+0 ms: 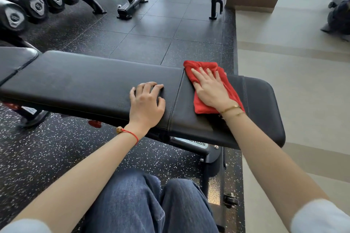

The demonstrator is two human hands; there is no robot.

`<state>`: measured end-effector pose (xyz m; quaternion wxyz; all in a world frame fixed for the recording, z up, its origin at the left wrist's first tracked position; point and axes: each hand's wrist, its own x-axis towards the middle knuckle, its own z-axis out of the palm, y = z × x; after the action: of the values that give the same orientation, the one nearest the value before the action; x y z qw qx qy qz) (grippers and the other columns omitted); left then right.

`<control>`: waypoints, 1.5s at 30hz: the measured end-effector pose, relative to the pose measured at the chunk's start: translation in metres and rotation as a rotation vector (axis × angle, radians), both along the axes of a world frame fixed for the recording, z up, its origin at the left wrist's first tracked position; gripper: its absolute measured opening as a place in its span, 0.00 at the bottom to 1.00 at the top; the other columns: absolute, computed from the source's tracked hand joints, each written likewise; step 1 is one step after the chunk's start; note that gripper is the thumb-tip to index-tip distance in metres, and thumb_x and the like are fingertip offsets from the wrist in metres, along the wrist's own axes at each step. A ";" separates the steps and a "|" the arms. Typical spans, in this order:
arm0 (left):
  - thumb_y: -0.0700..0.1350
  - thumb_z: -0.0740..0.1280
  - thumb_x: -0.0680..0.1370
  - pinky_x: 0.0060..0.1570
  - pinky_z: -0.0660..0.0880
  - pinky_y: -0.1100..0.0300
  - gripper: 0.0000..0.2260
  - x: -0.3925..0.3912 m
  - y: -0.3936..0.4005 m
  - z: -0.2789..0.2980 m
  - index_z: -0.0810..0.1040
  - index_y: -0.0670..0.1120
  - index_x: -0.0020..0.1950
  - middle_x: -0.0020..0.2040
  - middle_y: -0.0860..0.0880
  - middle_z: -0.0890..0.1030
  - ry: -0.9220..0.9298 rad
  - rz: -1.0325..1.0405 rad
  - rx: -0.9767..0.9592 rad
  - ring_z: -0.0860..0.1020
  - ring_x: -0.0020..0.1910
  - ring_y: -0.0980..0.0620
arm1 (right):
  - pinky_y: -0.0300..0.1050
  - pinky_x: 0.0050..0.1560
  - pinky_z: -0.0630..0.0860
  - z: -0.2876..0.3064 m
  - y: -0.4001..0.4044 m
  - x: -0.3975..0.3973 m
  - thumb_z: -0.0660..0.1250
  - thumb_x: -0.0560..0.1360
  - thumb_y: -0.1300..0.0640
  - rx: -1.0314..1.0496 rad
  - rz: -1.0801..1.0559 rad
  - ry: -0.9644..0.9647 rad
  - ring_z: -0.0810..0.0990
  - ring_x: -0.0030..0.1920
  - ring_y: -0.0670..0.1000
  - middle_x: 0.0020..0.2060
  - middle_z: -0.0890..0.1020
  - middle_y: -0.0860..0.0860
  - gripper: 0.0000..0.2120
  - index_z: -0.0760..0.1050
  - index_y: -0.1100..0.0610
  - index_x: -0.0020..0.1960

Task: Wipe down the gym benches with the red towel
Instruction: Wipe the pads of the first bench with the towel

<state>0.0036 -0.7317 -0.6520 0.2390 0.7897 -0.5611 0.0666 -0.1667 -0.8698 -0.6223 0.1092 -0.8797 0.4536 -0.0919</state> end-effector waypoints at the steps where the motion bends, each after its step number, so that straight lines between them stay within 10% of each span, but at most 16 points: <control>1: 0.48 0.59 0.75 0.72 0.59 0.41 0.19 0.000 0.000 0.001 0.76 0.52 0.65 0.65 0.50 0.75 0.002 0.008 0.004 0.69 0.67 0.46 | 0.53 0.77 0.38 0.000 0.002 0.014 0.51 0.83 0.51 -0.006 0.025 0.008 0.50 0.79 0.56 0.79 0.54 0.52 0.25 0.53 0.48 0.79; 9: 0.47 0.62 0.75 0.71 0.60 0.44 0.18 0.000 0.001 0.004 0.76 0.52 0.65 0.65 0.51 0.76 0.006 0.013 -0.003 0.70 0.66 0.48 | 0.51 0.77 0.39 -0.009 0.053 0.025 0.53 0.82 0.51 -0.069 0.204 -0.064 0.52 0.78 0.53 0.78 0.58 0.50 0.24 0.56 0.47 0.78; 45: 0.46 0.61 0.79 0.73 0.58 0.42 0.18 0.003 0.006 -0.001 0.75 0.50 0.68 0.66 0.48 0.75 0.032 -0.041 -0.015 0.69 0.68 0.46 | 0.53 0.77 0.39 -0.006 0.041 -0.135 0.53 0.82 0.51 -0.020 -0.220 -0.019 0.49 0.79 0.55 0.79 0.55 0.52 0.26 0.52 0.45 0.79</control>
<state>0.0062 -0.7260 -0.6528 0.2551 0.7773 -0.5726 0.0532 -0.3016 -0.8287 -0.6281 0.0941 -0.8247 0.5456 -0.1160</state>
